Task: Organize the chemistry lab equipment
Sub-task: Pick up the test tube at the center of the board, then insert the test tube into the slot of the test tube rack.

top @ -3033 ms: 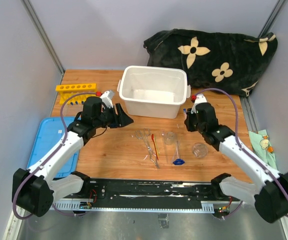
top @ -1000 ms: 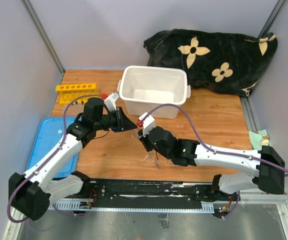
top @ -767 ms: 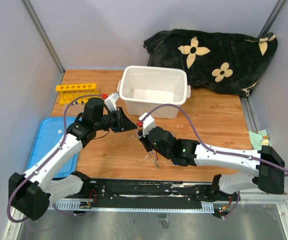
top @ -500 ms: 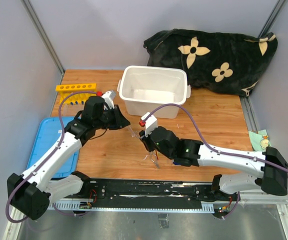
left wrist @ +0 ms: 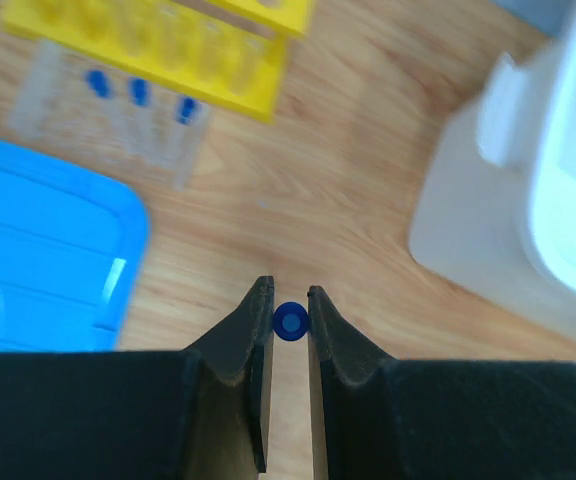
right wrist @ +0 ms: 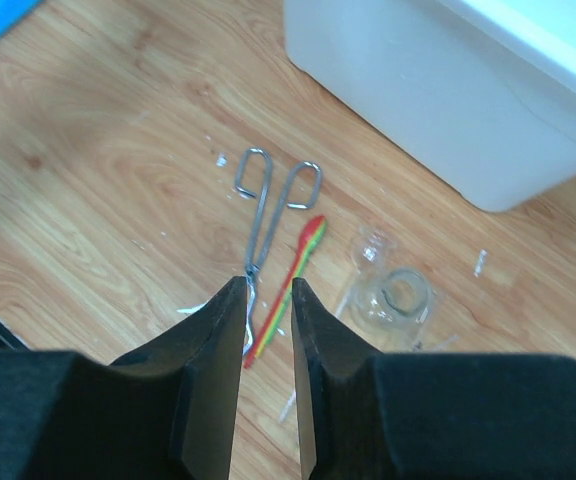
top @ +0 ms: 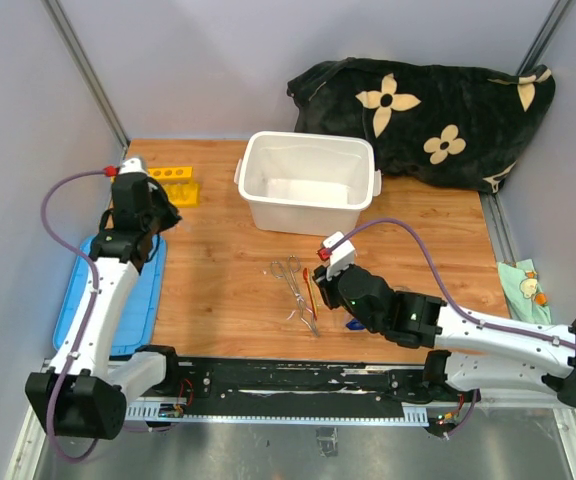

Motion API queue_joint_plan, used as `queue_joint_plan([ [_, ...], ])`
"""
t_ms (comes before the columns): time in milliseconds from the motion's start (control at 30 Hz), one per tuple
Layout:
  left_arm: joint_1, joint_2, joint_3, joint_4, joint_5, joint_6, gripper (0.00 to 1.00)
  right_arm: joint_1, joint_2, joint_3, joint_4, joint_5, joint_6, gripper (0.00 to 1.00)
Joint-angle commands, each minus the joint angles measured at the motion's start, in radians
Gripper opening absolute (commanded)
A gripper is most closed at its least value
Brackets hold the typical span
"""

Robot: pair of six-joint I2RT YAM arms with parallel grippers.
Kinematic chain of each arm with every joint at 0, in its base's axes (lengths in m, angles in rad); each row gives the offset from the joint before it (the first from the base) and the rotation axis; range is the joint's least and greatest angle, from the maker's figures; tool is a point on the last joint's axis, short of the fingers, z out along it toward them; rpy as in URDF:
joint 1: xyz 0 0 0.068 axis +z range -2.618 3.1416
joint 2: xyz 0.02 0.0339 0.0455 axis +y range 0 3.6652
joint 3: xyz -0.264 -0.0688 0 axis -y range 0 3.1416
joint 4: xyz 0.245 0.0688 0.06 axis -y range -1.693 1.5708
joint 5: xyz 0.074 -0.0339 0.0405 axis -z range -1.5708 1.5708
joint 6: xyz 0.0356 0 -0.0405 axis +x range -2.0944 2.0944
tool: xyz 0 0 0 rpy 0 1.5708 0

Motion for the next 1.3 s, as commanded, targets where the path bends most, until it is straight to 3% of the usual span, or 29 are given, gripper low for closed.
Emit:
queue_joint_plan([
  [0, 0.175, -0.003, 0.041, 0.061, -0.052, 0.021, 0.00, 0.015, -0.076, -0.067, -0.015, 0.101, 0.012, 0.26],
  [333, 0.289, 0.169, 0.096, 0.141, -0.191, -0.033, 0.00, -0.001, -0.168, -0.132, -0.039, 0.200, 0.028, 0.31],
  [533, 0.336, 0.261, 0.120, 0.178, -0.267, -0.049, 0.00, -0.026, -0.192, -0.144, -0.043, 0.202, 0.042, 0.40],
  [733, 0.353, 0.319, 0.100, 0.269, -0.366, -0.033, 0.00, -0.049, -0.168, -0.141, -0.046, 0.183, 0.039, 0.42],
  [1000, 0.367, 0.460, 0.107, 0.294, -0.356, -0.075, 0.00, -0.075, -0.153, -0.144, -0.014, 0.137, 0.043, 0.42],
  [1267, 0.368, 0.503, 0.074, 0.331, -0.292, -0.112, 0.00, -0.113, -0.162, -0.145, -0.014, 0.110, 0.038, 0.42],
])
